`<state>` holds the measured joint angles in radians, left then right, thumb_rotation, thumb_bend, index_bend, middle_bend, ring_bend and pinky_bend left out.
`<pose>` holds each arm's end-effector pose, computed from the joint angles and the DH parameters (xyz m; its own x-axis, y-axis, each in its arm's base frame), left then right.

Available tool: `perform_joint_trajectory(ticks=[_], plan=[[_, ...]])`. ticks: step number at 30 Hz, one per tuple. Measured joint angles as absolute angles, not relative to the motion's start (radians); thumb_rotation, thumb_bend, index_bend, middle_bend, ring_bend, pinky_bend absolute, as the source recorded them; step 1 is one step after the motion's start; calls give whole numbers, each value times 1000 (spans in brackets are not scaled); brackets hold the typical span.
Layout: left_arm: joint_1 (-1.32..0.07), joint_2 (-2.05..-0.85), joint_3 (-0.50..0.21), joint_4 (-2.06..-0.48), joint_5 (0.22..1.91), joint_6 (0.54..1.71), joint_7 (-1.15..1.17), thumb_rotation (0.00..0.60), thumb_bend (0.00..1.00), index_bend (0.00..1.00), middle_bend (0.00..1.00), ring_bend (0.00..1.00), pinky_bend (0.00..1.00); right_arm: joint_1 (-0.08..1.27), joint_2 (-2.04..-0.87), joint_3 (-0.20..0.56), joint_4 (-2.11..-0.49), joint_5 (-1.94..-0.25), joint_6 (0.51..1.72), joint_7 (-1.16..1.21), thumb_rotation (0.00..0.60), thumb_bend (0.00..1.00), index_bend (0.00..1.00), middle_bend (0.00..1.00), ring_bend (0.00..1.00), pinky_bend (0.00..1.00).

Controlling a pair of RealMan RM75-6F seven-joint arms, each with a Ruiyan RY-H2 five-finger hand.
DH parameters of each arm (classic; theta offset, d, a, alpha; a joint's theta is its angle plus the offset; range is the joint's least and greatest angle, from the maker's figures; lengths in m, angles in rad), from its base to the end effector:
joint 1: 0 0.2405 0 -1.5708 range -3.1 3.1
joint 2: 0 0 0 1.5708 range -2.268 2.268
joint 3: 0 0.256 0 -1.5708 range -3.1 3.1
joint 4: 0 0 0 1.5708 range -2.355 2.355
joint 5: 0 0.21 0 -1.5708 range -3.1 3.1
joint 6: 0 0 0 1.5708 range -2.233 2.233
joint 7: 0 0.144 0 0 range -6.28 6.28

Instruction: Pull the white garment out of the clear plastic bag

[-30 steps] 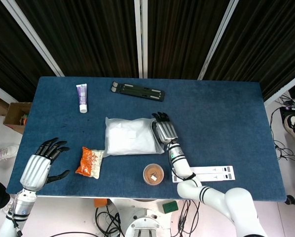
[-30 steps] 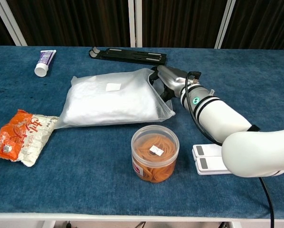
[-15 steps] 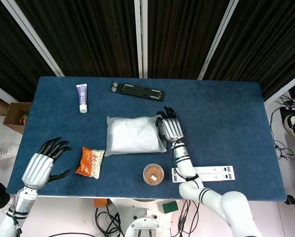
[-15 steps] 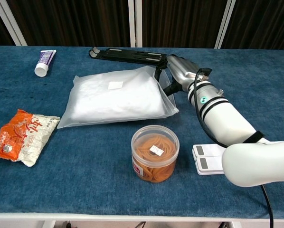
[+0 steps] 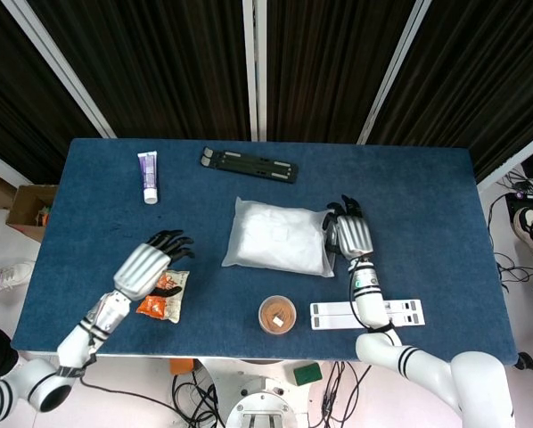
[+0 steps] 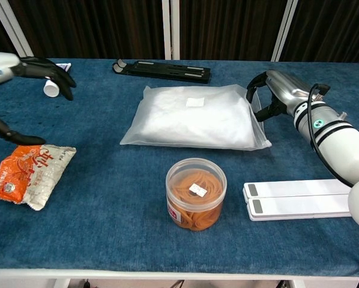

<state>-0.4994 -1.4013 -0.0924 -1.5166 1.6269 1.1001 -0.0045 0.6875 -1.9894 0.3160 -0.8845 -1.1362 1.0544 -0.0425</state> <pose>-0.1938 0.2800 0.0265 0.3739 0.2165 0.9019 0.8313 -0.5095 -0.2223 -0.1867 -0.3670 -0.0801 0.1452 -0.1397 0.9795 -0.9880 -0.0727 0.1361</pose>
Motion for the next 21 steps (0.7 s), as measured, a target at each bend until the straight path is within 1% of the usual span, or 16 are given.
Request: perform_joint_trajectory(ticks=[3, 6, 9, 14, 17, 19, 21], plan=[[-562, -1474, -127, -1458, 1567, 1026, 27, 600, 124, 342, 203, 105, 165, 682, -1999, 318, -867, -1131, 1052, -36, 600, 487, 801, 244, 0, 0], [-605, -1545, -155, -1393, 1506, 978, 54, 600, 124, 345, 203, 105, 165, 679, -2011, 321, -851, -1131, 1051, -28, 600, 487, 797, 241, 0, 0], [-632, -1602, -169, -1331, 1465, 952, 71, 600, 124, 349, 203, 105, 165, 678, -2021, 321, -839, -1135, 1050, -20, 600, 487, 795, 240, 0, 0], [-655, -1688, -184, -1229, 1406, 939, 83, 600, 128, 339, 199, 105, 165, 679, -2031, 320, -827, -1148, 1048, -3, 600, 486, 795, 240, 0, 0], [-676, -1718, -207, -1190, 1364, 922, 73, 600, 169, 326, 189, 104, 165, 679, -2036, 316, -819, -1158, 1045, 5, 600, 487, 795, 240, 0, 0], [-694, -1726, -227, -1180, 1338, 902, 57, 600, 227, 323, 183, 104, 165, 680, -2039, 311, -815, -1165, 1044, 5, 600, 487, 796, 240, 0, 0], [-716, -1731, -245, -1170, 1314, 872, 47, 600, 248, 320, 177, 101, 164, 680, -2041, 308, -813, -1171, 1044, 6, 600, 487, 795, 240, 0, 0]])
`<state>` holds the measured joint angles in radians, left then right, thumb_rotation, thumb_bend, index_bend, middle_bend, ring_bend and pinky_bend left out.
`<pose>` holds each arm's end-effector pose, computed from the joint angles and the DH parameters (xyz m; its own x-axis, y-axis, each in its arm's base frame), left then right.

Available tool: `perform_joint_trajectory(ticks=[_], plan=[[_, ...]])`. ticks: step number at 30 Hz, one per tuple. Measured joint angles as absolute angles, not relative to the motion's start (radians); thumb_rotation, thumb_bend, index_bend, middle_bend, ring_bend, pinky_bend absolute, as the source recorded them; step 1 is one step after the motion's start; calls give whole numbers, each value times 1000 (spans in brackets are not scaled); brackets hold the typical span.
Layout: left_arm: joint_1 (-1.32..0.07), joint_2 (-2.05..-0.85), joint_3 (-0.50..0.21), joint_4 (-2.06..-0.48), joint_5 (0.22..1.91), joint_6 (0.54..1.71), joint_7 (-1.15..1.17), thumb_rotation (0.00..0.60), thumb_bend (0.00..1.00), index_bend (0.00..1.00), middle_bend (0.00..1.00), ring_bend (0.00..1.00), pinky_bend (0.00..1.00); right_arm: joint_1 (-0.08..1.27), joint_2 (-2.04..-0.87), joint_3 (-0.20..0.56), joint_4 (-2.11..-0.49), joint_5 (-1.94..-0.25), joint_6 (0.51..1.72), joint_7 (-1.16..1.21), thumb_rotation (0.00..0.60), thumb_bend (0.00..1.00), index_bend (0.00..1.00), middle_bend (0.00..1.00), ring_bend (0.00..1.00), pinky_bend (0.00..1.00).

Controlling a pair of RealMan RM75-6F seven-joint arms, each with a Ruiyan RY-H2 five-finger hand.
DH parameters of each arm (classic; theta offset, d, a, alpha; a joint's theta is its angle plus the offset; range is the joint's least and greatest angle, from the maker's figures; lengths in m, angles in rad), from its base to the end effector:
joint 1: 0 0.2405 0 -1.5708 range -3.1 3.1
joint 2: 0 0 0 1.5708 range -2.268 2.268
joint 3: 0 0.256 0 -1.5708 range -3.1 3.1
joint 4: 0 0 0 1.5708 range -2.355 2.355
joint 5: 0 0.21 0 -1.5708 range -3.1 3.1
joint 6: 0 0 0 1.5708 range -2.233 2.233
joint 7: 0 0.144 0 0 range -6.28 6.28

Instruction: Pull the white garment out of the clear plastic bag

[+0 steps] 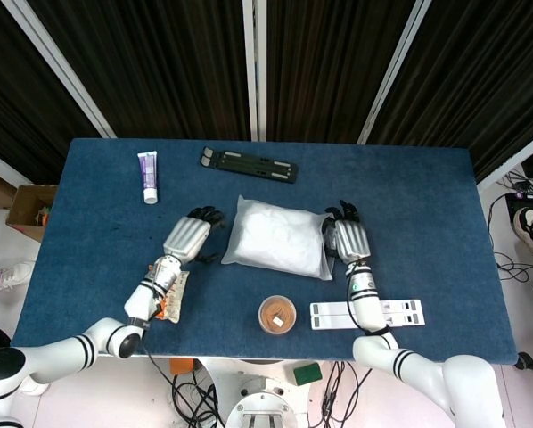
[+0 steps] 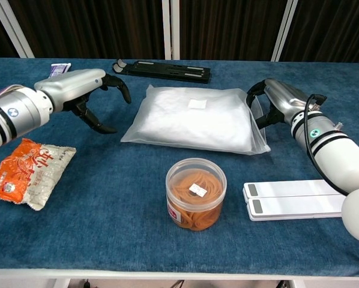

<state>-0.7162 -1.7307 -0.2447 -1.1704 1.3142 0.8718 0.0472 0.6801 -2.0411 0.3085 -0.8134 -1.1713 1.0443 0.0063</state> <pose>-0.1591 0.3616 -0.0542 0.3199 0.2958 0.9001 0.9074 -0.3689 -0.2013 -0.1893 -0.3608 -0.0943 0.1333 -0.1571 0.9785 -0.9896 -0.0749 0.1228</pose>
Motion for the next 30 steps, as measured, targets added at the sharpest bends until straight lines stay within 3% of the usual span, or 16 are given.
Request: perform_joint_trajectory(ticks=[7, 21, 30], plan=[[-758, -1733, -241, -1163, 1288, 833, 56, 600, 244, 299, 169, 96, 163, 681, -2035, 312, -821, -1182, 1048, 5, 600, 487, 795, 240, 0, 0], [-714, -1733, -137, -1237, 1378, 934, 36, 600, 239, 295, 166, 96, 163, 680, -2032, 323, -826, -1174, 1030, 4, 600, 487, 793, 240, 0, 0], [-734, -1867, -138, -1066, 1413, 981, 19, 600, 234, 411, 188, 98, 162, 682, -2036, 330, -820, -1172, 1024, 4, 600, 486, 793, 240, 0, 0]])
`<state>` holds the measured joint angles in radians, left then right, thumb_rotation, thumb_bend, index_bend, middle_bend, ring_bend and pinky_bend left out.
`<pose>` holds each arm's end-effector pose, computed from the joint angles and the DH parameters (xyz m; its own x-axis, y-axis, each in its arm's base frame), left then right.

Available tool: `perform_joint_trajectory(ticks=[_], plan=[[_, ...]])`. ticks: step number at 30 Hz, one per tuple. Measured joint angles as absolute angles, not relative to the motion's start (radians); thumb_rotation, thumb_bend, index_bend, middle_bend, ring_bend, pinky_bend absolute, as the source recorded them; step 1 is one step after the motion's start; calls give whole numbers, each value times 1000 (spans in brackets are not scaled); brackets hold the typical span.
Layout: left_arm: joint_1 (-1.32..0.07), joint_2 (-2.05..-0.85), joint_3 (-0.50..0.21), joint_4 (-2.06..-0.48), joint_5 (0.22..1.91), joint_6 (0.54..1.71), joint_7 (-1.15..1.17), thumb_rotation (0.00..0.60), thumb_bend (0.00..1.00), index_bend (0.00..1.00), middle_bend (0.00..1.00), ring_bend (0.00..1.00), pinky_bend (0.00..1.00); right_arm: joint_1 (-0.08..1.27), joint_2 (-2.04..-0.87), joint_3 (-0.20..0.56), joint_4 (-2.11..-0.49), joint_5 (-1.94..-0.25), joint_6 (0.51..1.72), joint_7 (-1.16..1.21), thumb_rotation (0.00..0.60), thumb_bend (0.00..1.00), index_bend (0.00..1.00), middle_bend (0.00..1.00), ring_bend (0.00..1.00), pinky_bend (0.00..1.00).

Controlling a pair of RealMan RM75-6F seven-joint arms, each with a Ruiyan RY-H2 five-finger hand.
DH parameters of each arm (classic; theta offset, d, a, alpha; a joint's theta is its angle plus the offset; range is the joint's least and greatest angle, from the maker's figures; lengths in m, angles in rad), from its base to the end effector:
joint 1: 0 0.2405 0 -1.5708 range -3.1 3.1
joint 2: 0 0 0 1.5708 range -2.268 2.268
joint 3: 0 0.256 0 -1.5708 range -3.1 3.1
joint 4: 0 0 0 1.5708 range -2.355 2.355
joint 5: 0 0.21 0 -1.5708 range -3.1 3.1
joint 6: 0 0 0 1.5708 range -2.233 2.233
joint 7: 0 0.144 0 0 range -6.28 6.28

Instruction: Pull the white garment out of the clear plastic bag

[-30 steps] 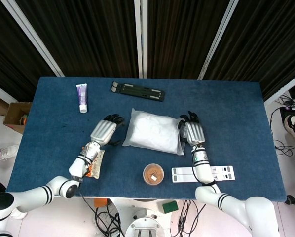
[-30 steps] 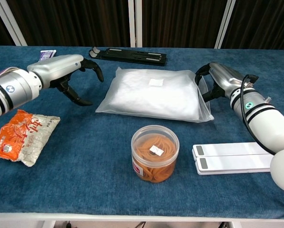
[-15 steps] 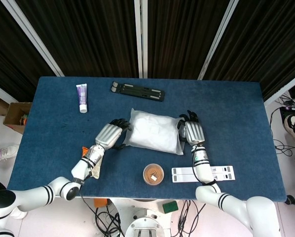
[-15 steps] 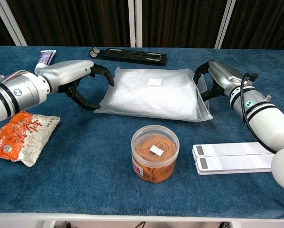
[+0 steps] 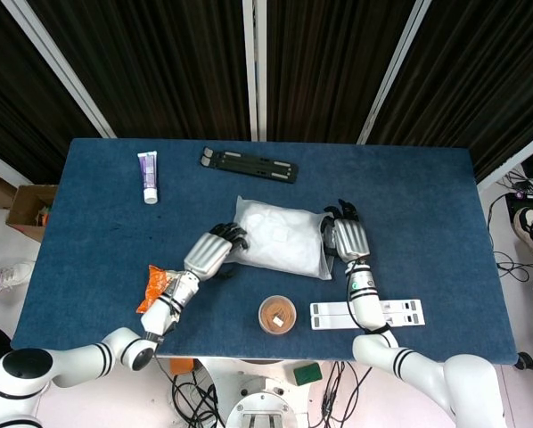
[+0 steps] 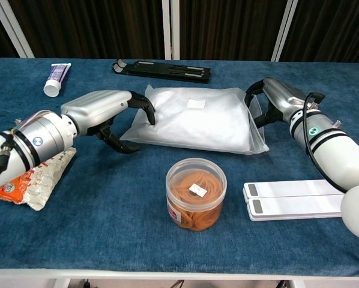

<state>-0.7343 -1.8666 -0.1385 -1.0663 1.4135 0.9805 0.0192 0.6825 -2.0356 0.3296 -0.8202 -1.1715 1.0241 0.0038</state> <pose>-0.1430 0.3323 -0.0963 0.3597 0.2713 0.8928 0.8529 -0.4835 -0.1967 -0.1880 -0.3643 -0.0928 0.1232 -0.1630 0.9789 -0.9912 -0.0685 0.1133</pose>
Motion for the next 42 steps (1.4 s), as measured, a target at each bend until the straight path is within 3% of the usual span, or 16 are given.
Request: perform_joint_trajectory(ticks=[3, 7, 11, 27, 42], plan=[[-746, -1910, -140, -998, 1430, 1002, 19, 600, 260, 478, 223, 121, 164, 684, -2037, 331, -820, -1171, 1021, 5, 600, 481, 793, 240, 0, 0], [-758, -1950, -139, -915, 1464, 1054, 25, 600, 397, 613, 325, 183, 172, 683, -2035, 331, -826, -1173, 1020, 11, 600, 477, 792, 240, 0, 0], [-758, -1971, -132, -853, 1502, 1131, 5, 600, 461, 693, 393, 218, 184, 675, -2019, 328, -843, -1177, 1022, 19, 600, 477, 793, 240, 0, 0], [-659, -1877, -96, -904, 1529, 1269, -54, 600, 461, 698, 397, 220, 185, 621, -1855, 301, -1055, -1229, 1032, 125, 600, 525, 795, 248, 0, 0], [-603, -1813, -103, -920, 1481, 1264, -32, 600, 462, 698, 390, 220, 185, 513, -1494, 268, -1425, -1345, 1092, 374, 600, 531, 798, 262, 0, 0]])
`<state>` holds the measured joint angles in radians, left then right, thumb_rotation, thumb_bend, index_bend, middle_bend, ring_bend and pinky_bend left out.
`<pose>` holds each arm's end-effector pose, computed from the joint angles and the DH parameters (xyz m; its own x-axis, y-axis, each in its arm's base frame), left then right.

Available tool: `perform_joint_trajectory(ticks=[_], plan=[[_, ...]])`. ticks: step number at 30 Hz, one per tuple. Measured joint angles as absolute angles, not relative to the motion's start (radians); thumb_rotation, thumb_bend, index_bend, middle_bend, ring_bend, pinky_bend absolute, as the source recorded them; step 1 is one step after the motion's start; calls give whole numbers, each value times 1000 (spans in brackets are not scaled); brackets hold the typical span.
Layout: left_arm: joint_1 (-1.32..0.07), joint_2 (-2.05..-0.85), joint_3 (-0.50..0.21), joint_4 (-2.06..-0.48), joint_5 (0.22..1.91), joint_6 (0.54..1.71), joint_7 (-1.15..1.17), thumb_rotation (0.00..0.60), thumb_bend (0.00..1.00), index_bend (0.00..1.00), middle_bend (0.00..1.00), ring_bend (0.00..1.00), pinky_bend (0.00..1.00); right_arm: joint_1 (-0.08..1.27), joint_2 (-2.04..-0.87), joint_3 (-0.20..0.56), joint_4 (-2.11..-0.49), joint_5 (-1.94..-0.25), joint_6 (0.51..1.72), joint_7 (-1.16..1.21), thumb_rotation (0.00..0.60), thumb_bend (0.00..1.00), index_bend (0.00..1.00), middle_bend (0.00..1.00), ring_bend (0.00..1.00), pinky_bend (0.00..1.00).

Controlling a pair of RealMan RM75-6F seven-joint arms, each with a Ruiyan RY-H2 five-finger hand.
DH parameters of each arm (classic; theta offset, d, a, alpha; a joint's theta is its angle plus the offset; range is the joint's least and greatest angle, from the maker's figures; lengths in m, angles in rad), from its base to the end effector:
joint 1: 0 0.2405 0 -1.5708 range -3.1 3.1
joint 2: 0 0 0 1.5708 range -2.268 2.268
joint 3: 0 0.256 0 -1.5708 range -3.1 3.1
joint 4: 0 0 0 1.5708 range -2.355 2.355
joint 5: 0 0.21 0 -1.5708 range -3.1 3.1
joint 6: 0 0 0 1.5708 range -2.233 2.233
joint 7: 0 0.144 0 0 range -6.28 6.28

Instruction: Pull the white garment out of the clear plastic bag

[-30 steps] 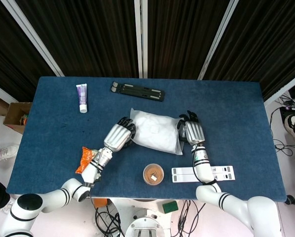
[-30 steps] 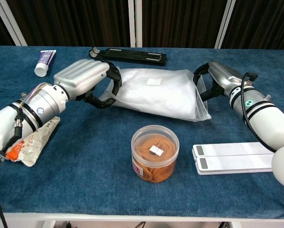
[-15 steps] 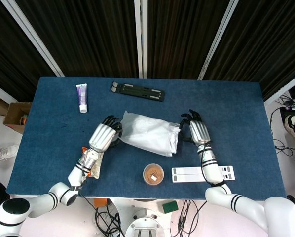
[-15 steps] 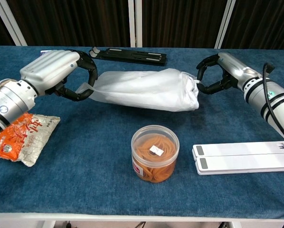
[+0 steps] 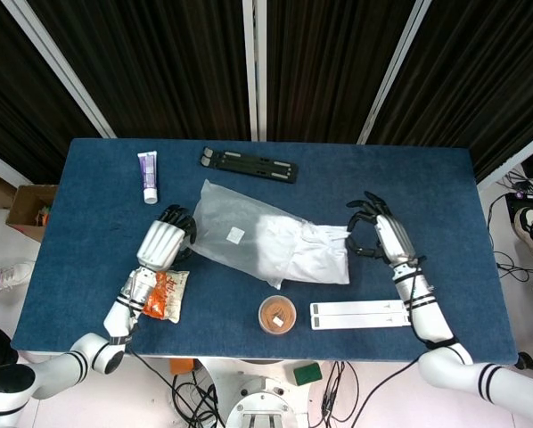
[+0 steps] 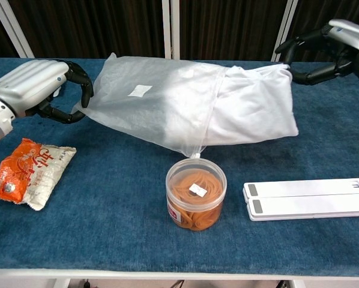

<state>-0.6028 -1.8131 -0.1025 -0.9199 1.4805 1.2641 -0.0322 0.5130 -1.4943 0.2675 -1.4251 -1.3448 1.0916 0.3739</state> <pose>-0.2116 0.3349 -0.0340 0.3836 -0.0033 0.9235 0.8491 -0.3920 -0.3541 -0.2031 -0.3339 0.0391 -0.1771 -0.2043 0.9627 -0.9585 -0.1863 -0.2159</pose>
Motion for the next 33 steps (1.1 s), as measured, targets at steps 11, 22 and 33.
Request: perform_joint_trajectory(ticks=[11, 22, 33], plan=[[-566, -1765, -133, -944, 1427, 1258, -39, 600, 462, 698, 387, 220, 185, 475, -1394, 286, -1426, -1295, 1110, 415, 600, 531, 797, 263, 0, 0], [-543, -1699, -128, -1052, 1393, 1207, -21, 600, 183, 271, 206, 128, 165, 520, -1427, 257, -1247, -1146, 913, 248, 600, 328, 130, 20, 0, 0], [-443, -1414, -108, -1435, 1362, 1232, -30, 600, 108, 209, 184, 118, 165, 566, -1097, 179, -1605, -940, 664, 15, 600, 177, 0, 12, 0, 0]])
